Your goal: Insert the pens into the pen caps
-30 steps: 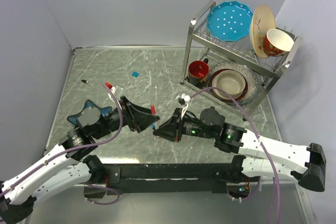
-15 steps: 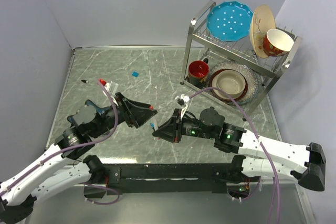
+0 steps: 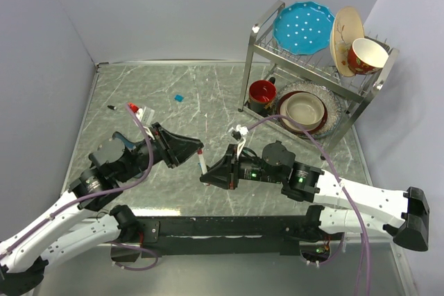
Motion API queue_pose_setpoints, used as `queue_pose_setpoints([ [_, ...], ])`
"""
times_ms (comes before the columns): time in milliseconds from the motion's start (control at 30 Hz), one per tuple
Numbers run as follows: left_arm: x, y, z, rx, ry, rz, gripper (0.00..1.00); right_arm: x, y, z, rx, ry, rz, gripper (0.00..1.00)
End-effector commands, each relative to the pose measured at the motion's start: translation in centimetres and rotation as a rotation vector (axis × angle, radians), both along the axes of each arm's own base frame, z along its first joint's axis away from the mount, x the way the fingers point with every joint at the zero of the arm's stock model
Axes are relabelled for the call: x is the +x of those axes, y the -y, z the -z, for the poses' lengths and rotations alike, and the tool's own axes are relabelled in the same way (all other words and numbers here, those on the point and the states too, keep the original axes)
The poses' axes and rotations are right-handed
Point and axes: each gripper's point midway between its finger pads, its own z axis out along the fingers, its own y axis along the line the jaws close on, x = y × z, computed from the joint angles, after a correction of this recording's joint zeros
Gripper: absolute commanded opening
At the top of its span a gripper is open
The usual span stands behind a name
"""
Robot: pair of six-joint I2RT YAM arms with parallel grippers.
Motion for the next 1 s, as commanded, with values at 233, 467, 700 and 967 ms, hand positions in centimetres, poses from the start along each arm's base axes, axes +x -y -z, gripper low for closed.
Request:
queue_pose_setpoints([
  [233, -0.8, -0.1, 2.4, -0.020, -0.097, 0.022, 0.01, 1.8, -1.0, -7.2, 0.103, 0.103, 0.075, 0.00],
  [467, 0.7, 0.1, 6.3, 0.047, -0.254, -0.057, 0.01, 6.9, -1.6, -7.2, -0.072, 0.175, 0.289, 0.00],
  [700, 2.0, 0.5, 9.2, 0.107, -0.357, -0.119, 0.01, 10.4, -2.6, -7.3, -0.204, 0.243, 0.393, 0.00],
  [967, 2.0, 1.7, 13.1, 0.150, -0.465, -0.100, 0.01, 12.6, -2.8, -6.6, -0.237, 0.266, 0.468, 0.00],
])
